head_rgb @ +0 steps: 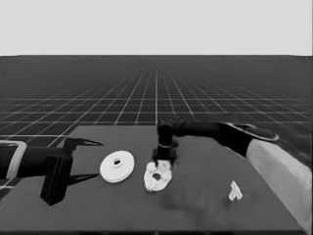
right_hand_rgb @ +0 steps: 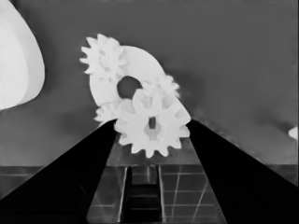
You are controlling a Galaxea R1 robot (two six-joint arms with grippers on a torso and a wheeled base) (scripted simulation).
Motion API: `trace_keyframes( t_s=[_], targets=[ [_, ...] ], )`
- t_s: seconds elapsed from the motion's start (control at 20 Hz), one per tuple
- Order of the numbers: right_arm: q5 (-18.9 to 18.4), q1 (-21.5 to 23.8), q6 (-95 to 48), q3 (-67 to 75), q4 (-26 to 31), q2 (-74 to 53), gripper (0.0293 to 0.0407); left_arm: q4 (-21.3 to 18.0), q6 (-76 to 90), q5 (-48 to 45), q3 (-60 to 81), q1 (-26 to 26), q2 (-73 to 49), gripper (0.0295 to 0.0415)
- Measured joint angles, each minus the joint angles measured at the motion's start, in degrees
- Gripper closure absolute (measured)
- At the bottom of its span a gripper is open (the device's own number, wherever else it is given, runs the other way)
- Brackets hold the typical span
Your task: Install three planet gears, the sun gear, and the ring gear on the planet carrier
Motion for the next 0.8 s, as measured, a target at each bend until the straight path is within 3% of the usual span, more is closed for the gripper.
trace_keyframes(
  t_s=[0.3, 0.45, 0.8],
  targets=[
    [0.17, -0.05, -1.44, -7.89, 0.11, 6.66, 0.0388, 0.00, 0.00, 0.00, 0.00, 0.00, 0.00, 0.0326],
    [1.74, -5.75, -3.41, -11.17, -5.31, 7.62, 0.0388, 0.00, 0.00, 0.00, 0.00, 0.00, 0.00, 0.0326],
    [2.28, -7.06, -4.08, -12.33, -6.59, 7.95, 0.0388, 0.00, 0.00, 0.00, 0.00, 0.00, 0.00, 0.0326]
  ],
)
